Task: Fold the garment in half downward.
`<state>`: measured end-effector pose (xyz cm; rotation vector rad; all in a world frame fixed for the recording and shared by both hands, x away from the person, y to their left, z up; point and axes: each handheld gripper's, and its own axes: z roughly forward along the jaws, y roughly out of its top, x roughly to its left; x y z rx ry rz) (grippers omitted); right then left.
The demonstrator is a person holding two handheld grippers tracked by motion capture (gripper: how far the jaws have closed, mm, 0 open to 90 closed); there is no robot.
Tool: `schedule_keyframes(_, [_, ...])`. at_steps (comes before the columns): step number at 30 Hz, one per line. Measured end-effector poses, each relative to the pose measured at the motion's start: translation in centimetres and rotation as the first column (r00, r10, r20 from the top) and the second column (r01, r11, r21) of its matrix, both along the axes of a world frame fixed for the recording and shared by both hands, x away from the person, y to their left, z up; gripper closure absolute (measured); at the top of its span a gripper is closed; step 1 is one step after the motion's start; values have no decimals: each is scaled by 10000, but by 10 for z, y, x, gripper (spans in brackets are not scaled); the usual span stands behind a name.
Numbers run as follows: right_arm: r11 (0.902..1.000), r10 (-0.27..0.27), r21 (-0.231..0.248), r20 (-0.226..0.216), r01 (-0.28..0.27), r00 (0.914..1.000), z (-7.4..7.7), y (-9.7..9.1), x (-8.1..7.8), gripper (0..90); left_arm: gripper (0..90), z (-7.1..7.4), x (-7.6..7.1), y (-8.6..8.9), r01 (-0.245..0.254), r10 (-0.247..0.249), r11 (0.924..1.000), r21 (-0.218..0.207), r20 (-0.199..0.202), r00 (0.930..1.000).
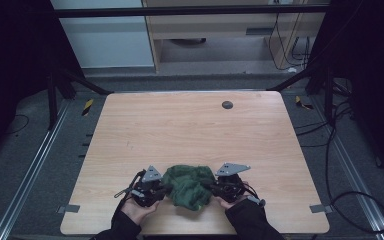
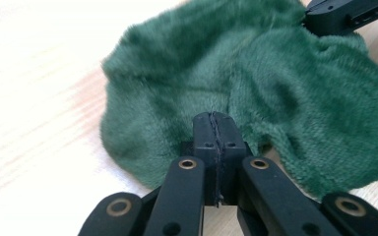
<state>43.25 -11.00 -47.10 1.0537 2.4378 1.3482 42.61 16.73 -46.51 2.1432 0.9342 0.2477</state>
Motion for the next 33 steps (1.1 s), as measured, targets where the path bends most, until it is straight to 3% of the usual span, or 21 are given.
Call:
schedule_keyframes(8, [9973,-694,270,448,682,9966,12,-19,5,851,864,12,7,23,-796,812,9961,-368,459,9956])
schedule_keyframes(15, [9869,-1615,117,718,1611,9843,17,-43,11,794,787,15,12,45,-1514,1545,9872,-499,645,9859])
schedule_keyframes(20, [9743,-2232,-126,748,2248,9719,17,-60,14,702,668,11,17,59,-2029,2046,9788,-275,923,9745])
schedule_keyframes(23, [9625,-2680,-196,886,2707,9593,16,-70,15,618,586,8,19,66,-2265,2273,9738,-198,1037,9683])
schedule_keyframes(27, [9476,-3140,-313,920,3179,9450,13,-83,17,526,506,5,24,77,-2633,2622,9647,-57,1142,9582])
schedule_keyframes(33, [9312,-3555,-517,889,3608,9304,6,-96,19,421,431,3,28,95,-3207,3164,9471,105,1366,9387])
